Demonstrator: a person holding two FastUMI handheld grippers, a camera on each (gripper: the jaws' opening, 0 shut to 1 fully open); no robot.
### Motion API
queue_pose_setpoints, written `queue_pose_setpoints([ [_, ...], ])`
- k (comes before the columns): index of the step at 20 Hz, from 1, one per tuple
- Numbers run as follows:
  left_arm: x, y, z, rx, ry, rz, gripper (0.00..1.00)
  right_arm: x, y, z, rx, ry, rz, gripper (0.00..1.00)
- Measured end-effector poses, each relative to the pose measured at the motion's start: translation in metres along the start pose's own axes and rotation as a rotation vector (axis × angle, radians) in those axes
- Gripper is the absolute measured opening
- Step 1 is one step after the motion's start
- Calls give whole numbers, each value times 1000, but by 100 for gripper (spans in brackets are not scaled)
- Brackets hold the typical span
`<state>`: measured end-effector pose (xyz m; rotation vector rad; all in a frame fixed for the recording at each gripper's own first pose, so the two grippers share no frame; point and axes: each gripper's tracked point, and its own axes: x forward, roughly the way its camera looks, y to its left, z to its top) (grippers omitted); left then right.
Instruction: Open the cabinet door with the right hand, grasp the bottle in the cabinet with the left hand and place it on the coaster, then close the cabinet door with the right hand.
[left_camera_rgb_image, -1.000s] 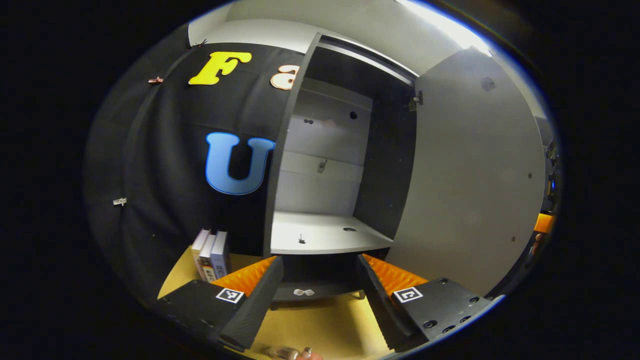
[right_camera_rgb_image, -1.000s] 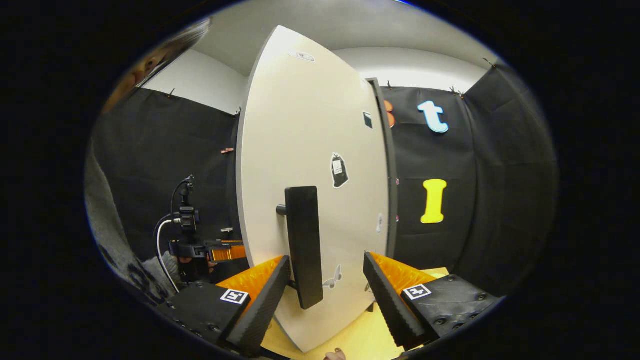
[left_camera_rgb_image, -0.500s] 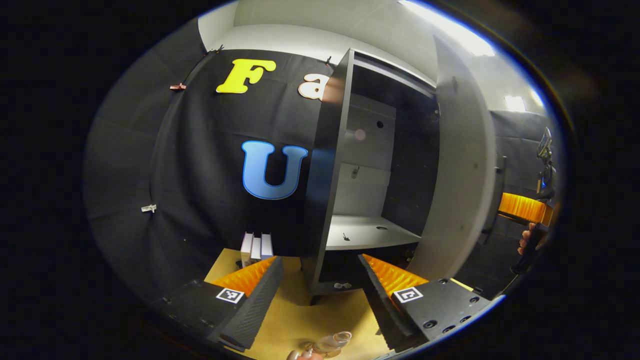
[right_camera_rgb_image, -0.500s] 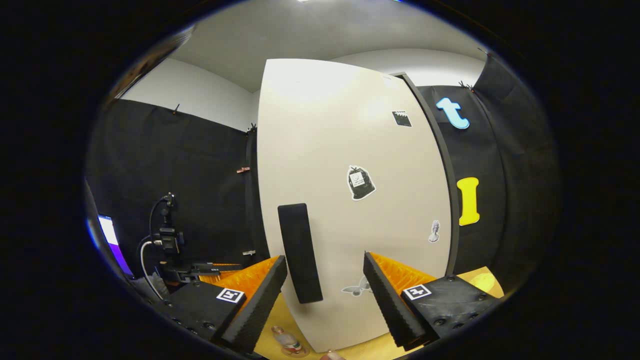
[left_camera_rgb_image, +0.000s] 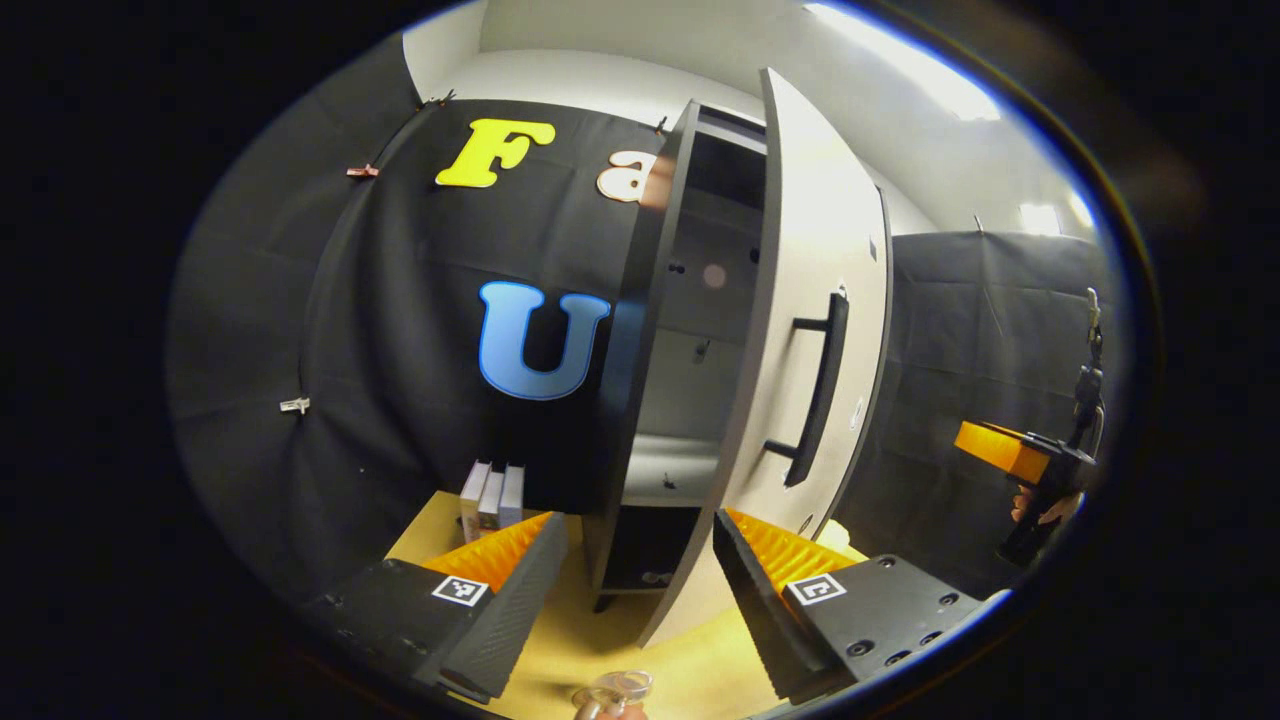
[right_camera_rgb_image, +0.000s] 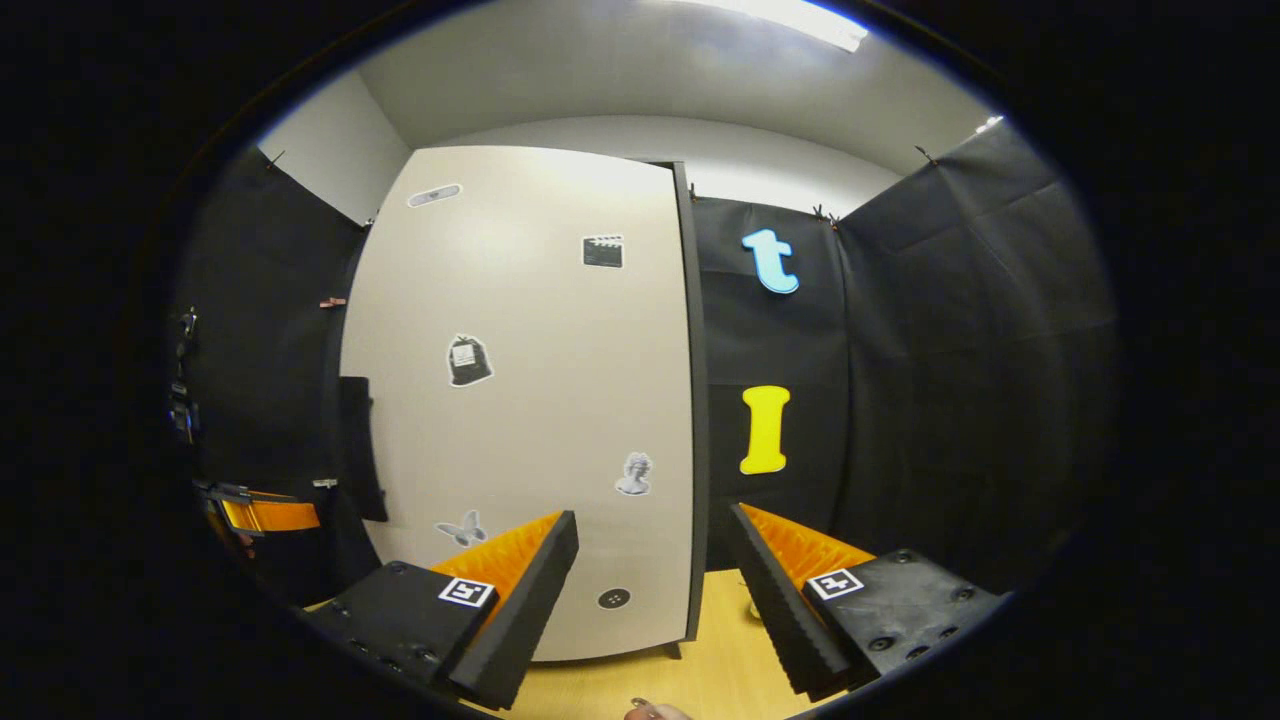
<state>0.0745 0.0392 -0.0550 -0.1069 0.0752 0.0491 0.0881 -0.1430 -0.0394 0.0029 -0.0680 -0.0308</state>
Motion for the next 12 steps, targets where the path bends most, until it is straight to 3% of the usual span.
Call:
queue_pose_setpoints([
  [5,9,-33,7,15,-28,42,93,10,-22,1,9,-1,34,97],
  [12,19,-63,4,47,-31,20,93,6,-28,3,-30,-14,44,97],
])
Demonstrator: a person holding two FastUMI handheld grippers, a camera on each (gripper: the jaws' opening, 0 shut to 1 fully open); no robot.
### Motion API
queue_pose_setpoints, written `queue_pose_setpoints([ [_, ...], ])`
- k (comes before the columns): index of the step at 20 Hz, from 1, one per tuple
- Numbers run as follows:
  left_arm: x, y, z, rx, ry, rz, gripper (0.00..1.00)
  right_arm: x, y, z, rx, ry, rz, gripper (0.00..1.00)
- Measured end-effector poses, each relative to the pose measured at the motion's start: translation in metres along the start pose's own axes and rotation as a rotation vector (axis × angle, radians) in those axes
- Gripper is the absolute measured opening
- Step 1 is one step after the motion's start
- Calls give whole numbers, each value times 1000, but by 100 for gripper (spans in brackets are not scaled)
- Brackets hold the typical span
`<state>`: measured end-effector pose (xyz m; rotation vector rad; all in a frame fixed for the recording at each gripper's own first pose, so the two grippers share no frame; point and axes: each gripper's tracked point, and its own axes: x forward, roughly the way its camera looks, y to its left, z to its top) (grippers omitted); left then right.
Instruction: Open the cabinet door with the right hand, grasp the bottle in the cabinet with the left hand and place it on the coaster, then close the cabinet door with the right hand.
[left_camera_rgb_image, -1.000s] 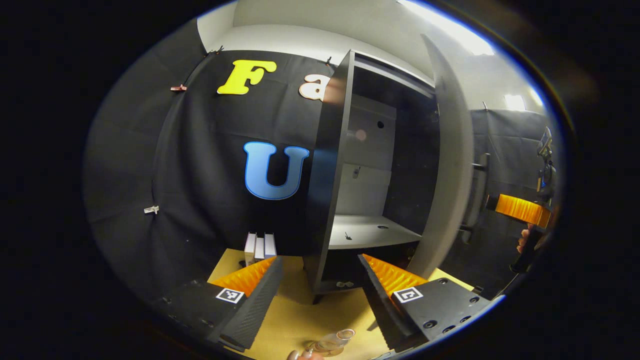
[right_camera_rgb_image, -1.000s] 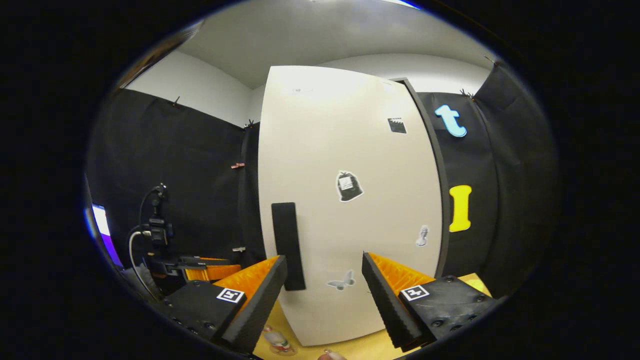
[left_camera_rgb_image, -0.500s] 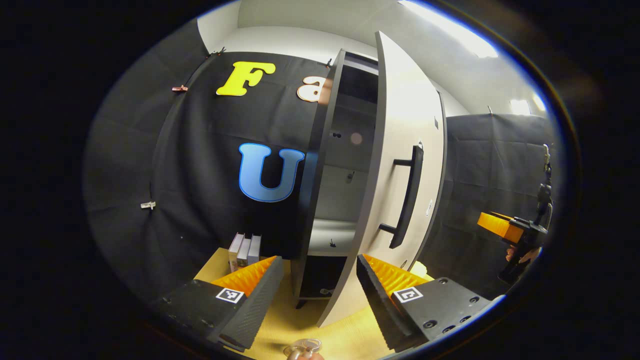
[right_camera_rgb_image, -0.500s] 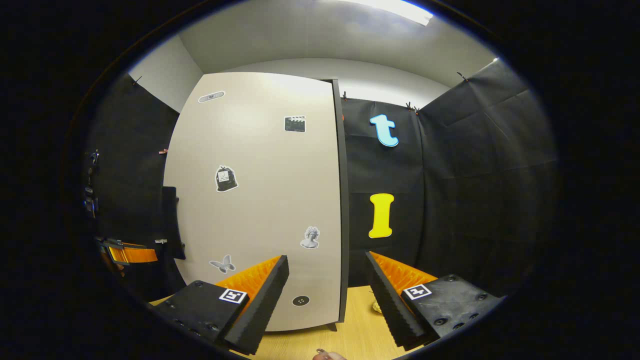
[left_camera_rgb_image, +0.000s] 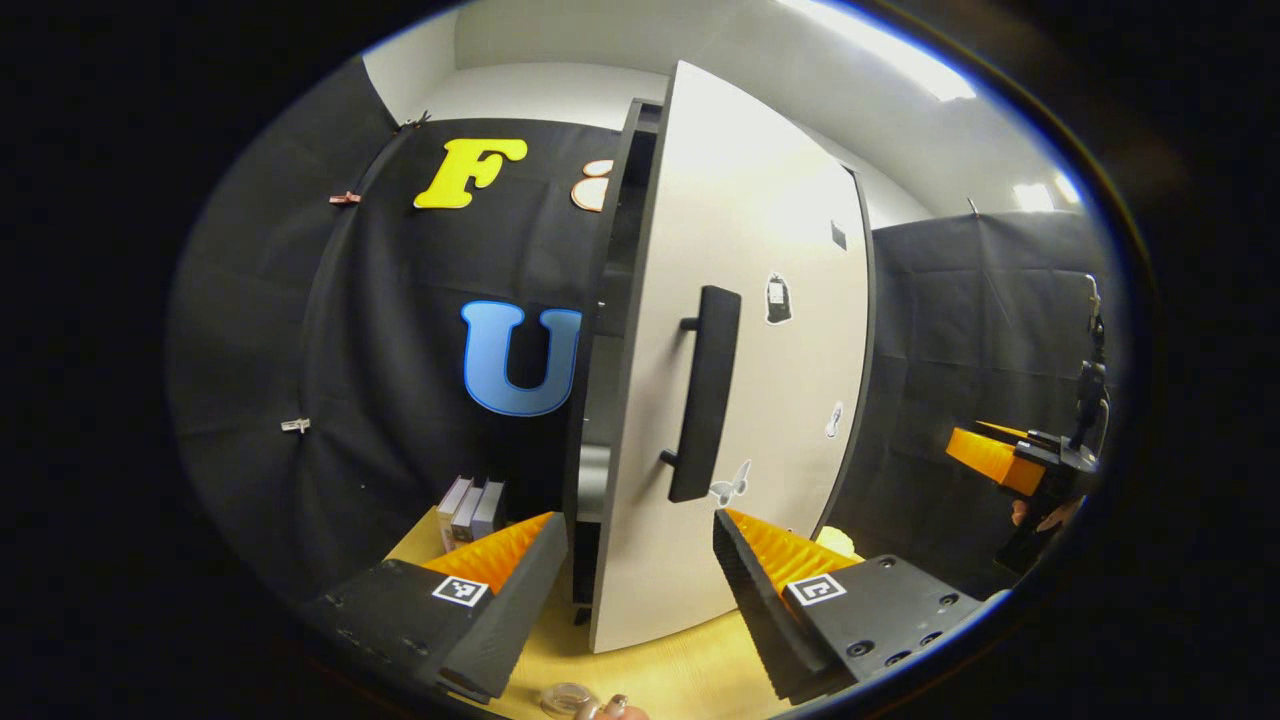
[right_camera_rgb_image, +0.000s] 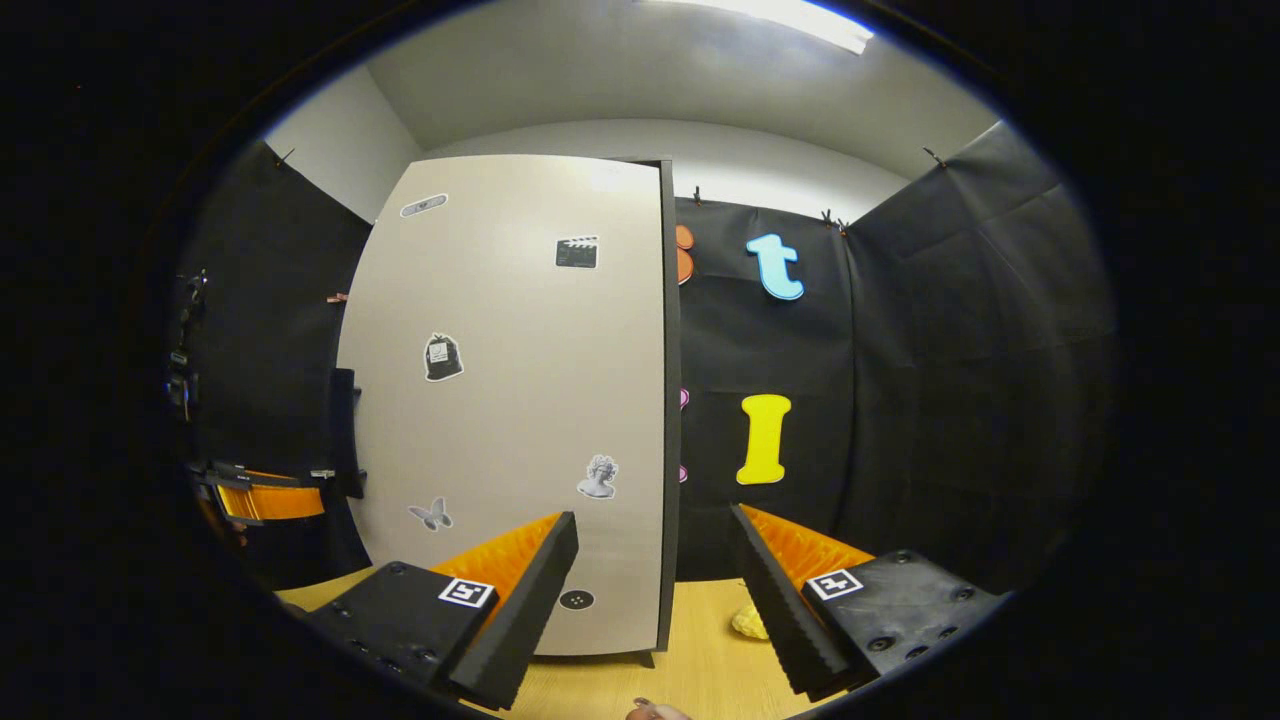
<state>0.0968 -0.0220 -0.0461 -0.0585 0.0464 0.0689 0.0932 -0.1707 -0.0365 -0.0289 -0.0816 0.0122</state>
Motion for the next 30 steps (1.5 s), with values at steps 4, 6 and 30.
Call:
queue_pose_setpoints([
  [4,3,-8,1,-2,-5,-23,93,0,1,1,-10,12,-13,97],
  [6,2,-9,3,-12,-8,-30,93,-2,10,3,-11,11,9,97],
  [30,-5,-13,4,-19,-34,-74,93,-19,22,7,-51,32,14,97],
])
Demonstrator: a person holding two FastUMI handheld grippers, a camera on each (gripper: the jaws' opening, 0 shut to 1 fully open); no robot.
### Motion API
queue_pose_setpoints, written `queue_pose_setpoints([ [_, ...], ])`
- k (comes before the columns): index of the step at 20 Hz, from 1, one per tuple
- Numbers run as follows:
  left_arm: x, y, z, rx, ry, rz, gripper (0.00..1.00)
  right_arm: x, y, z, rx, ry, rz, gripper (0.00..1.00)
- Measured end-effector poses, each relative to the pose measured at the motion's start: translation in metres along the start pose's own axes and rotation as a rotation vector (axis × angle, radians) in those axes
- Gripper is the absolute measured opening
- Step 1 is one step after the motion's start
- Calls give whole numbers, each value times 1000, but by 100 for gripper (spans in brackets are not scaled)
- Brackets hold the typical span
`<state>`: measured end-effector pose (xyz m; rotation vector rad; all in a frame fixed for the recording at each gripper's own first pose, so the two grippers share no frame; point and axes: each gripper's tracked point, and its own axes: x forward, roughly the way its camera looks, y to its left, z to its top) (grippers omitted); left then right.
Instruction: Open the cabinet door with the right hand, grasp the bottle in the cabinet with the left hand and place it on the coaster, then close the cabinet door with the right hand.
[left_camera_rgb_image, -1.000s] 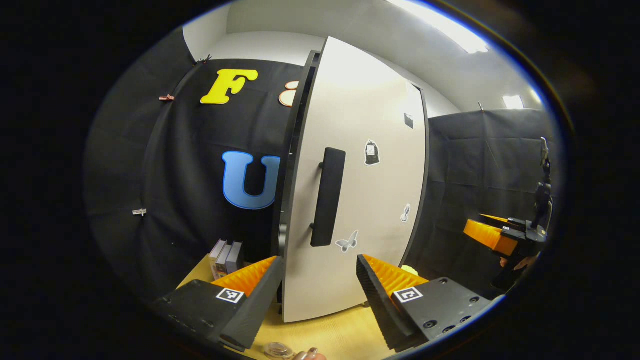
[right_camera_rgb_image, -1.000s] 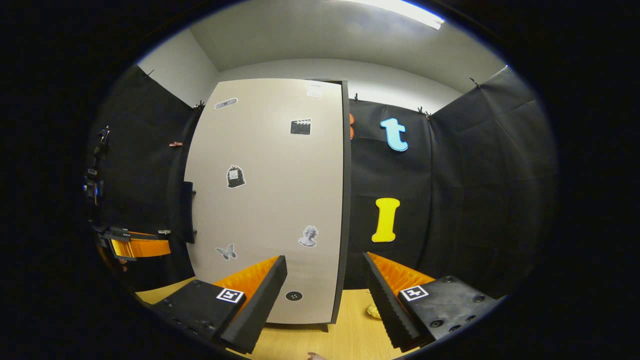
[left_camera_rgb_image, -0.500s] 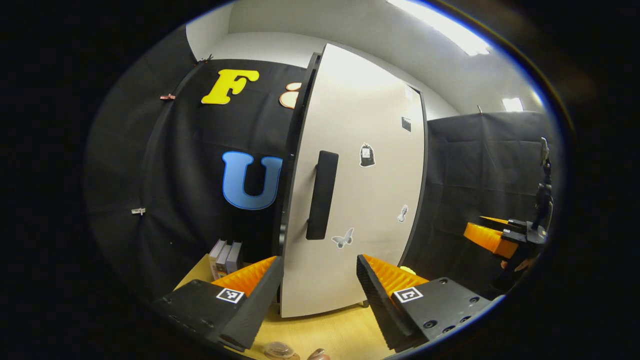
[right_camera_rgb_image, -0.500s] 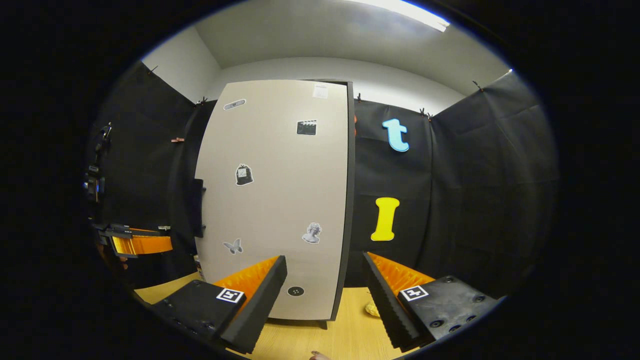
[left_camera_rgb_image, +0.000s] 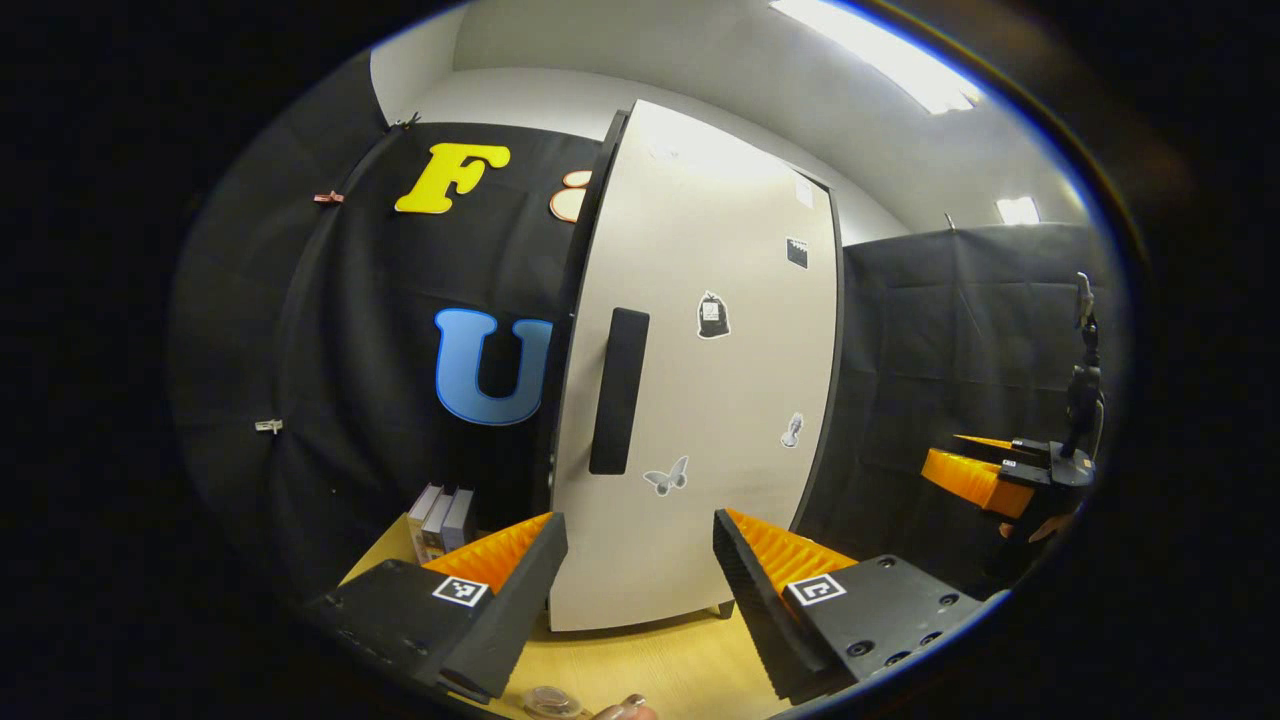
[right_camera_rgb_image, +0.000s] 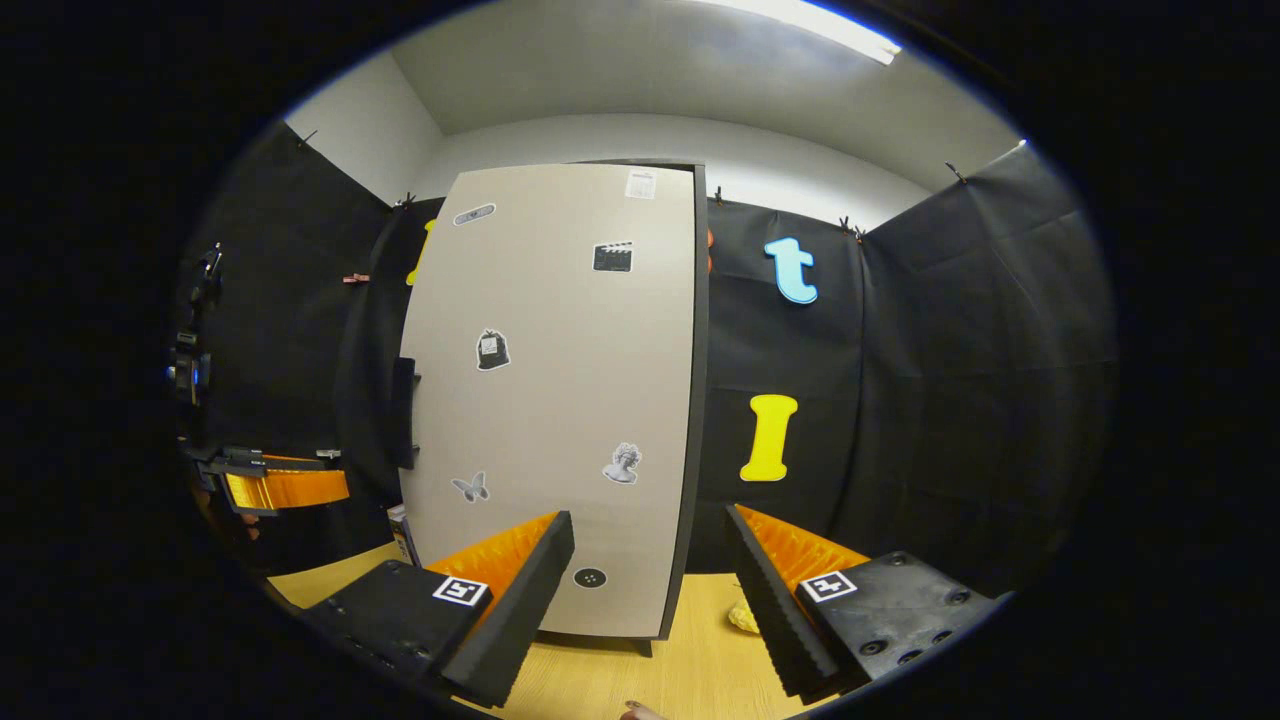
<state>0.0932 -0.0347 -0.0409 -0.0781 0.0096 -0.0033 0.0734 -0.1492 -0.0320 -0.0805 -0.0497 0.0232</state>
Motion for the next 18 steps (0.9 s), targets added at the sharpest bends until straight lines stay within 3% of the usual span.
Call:
queue_pose_setpoints([
  [18,5,-1,-12,30,44,-21,93,3,2,-3,-2,12,15,97],
])
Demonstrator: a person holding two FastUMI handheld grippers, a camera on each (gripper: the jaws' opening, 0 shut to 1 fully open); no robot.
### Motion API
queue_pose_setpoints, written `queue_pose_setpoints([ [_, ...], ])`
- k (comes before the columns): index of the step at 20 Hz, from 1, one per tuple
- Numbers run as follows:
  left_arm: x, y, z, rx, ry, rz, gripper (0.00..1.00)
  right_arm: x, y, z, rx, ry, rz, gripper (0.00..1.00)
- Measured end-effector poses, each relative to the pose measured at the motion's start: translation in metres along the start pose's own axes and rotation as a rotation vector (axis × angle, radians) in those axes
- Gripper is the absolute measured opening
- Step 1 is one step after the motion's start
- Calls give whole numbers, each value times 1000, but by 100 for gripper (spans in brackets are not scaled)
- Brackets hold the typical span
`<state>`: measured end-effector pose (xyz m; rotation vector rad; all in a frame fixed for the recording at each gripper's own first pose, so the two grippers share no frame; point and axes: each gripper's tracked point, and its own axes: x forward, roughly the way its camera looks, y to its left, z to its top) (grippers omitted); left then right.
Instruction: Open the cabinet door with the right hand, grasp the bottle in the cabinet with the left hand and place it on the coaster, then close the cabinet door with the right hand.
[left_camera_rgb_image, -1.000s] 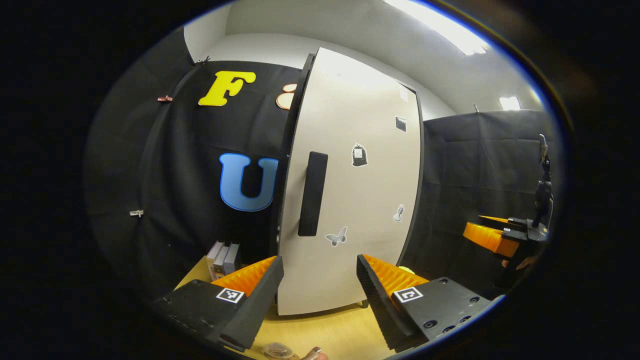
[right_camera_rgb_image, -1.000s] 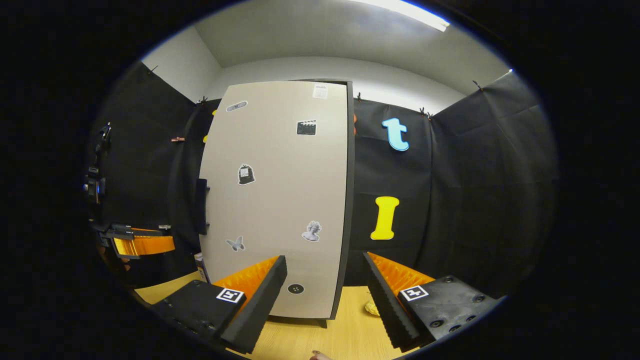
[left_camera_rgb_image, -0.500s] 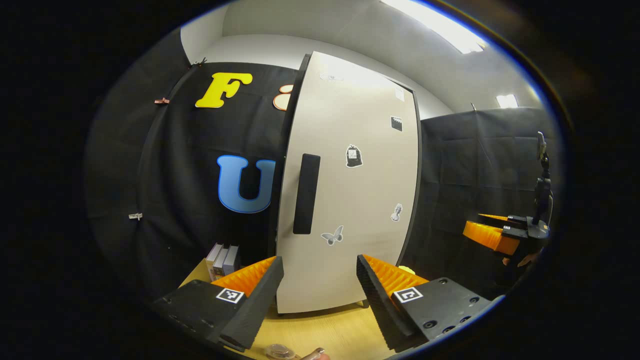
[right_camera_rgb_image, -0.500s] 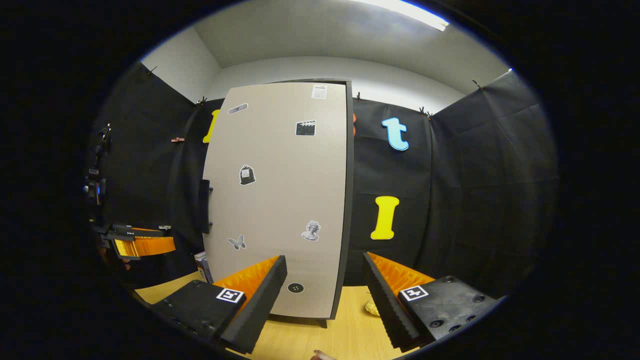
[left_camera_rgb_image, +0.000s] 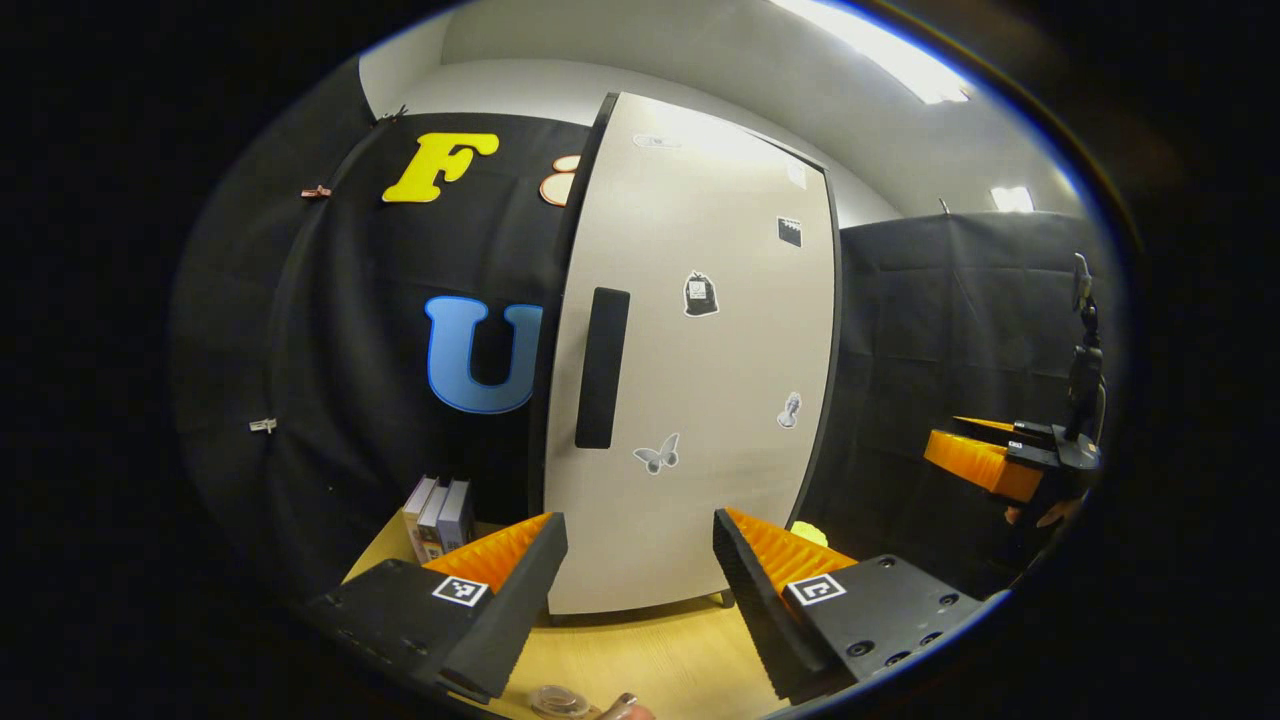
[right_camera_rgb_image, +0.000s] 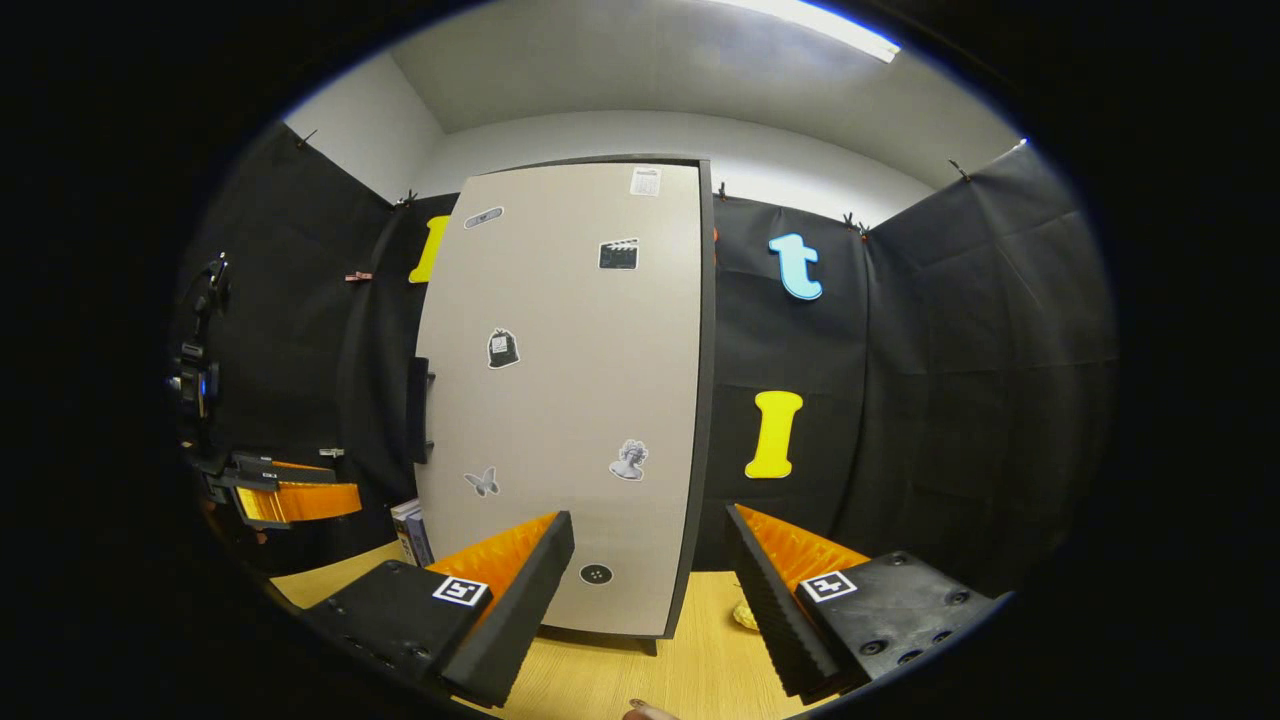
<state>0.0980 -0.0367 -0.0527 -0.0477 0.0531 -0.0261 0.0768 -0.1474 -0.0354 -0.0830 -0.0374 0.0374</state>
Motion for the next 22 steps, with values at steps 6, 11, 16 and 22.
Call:
queue_pose_setpoints([
  [6,3,-2,1,12,-2,-13,93,2,4,-1,-3,2,11,97],
  [11,2,0,1,26,2,-18,93,3,2,-2,-3,5,7,97],
  [16,4,-2,0,25,12,-31,93,3,1,1,7,-4,1,97],
  [22,5,-3,1,31,13,-40,93,3,3,-3,2,11,5,97],
])
